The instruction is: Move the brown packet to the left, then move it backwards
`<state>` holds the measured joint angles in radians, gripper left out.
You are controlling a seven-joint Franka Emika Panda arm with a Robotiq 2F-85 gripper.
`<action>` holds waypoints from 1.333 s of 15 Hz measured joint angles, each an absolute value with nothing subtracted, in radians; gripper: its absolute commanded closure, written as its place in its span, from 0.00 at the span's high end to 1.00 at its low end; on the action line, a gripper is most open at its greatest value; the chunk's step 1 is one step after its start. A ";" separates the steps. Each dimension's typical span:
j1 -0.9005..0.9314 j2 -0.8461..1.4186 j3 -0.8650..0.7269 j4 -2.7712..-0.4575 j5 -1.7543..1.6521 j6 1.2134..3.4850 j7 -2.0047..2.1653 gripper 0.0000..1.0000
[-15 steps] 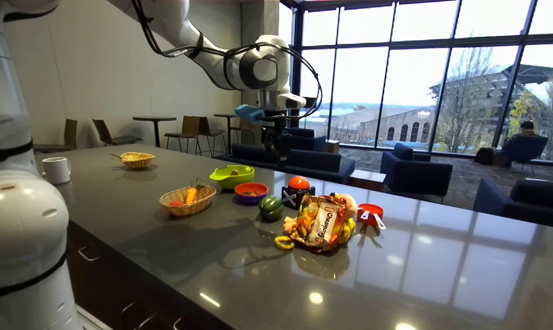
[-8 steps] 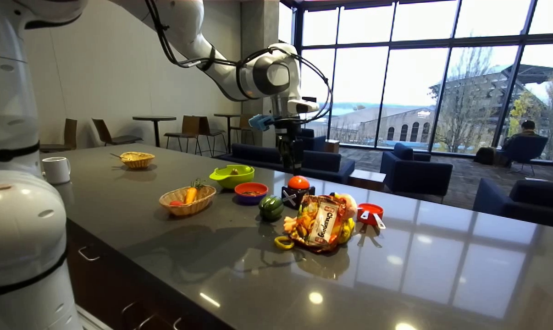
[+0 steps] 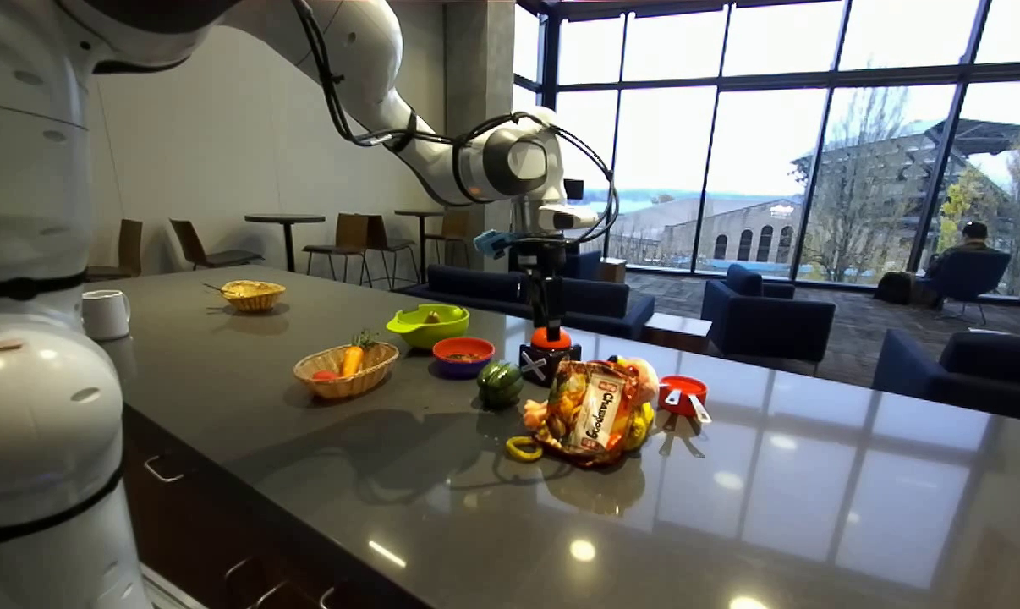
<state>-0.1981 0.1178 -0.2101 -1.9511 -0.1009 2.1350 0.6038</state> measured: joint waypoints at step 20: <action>-0.198 0.319 -0.298 -1.831 -0.162 2.136 0.796 0.74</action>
<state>-0.1976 0.3185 -0.2975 -1.8309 -0.1621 2.1356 0.7956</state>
